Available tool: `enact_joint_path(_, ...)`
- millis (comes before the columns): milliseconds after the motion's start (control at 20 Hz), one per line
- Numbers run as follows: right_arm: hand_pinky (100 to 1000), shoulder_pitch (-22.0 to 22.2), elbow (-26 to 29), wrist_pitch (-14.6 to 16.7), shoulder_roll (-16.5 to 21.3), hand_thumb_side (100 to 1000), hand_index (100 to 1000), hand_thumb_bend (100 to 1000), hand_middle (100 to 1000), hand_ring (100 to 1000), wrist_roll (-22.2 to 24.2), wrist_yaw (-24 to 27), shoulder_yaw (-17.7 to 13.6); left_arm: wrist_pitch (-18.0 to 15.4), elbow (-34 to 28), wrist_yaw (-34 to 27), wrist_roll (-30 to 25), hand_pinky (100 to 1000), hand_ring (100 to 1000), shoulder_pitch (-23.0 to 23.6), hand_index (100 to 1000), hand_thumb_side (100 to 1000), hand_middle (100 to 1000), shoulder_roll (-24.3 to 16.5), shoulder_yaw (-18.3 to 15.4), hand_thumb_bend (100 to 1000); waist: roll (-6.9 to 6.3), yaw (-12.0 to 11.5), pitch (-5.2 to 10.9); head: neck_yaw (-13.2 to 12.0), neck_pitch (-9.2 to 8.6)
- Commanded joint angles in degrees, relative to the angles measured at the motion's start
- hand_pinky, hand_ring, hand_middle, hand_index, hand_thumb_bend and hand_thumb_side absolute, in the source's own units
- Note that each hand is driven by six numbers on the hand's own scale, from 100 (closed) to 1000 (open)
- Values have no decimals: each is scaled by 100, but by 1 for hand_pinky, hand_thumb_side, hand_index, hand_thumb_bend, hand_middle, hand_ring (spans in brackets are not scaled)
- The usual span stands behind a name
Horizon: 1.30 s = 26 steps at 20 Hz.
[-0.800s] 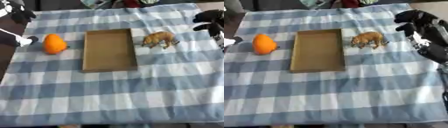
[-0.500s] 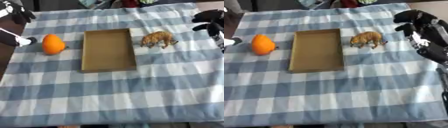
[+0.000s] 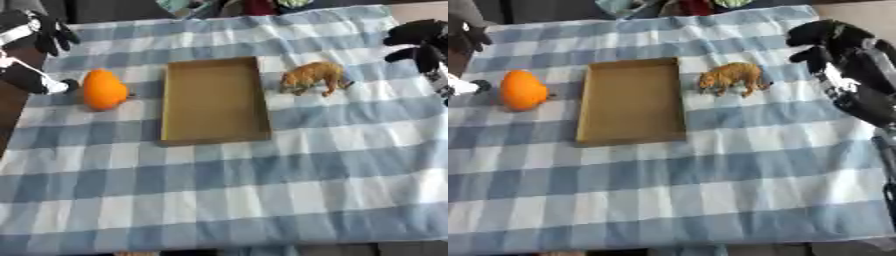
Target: Pick up objects on the table and place them in the box.
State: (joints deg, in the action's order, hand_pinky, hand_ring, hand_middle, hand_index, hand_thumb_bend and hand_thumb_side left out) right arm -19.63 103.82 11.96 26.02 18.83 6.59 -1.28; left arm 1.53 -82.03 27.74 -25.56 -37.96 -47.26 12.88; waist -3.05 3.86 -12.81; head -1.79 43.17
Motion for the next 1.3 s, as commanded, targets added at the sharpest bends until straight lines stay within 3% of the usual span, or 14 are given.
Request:
enact_joint_path(50,717,-69,44,14,142,536,783,100,767,807,20,-2,-4,-106,213,222,-9,668,600,-205,779,100,619,-15,-16,499,20,6,78,17,-55)
enact_joint_path(650,717,-76,36,16,127,537,783,100,767,807,42,-12,12,-377,1077,1019,119,669,597,-474,780,100,619,456,15,531,10,87,59,6,-48)
enact_joint_path(1300,717,-70,25,14,101,548,783,100,767,808,56,-24,13,-427,1555,1486,392,655,585,-483,768,100,610,734,25,457,13,117,40,13,-37)
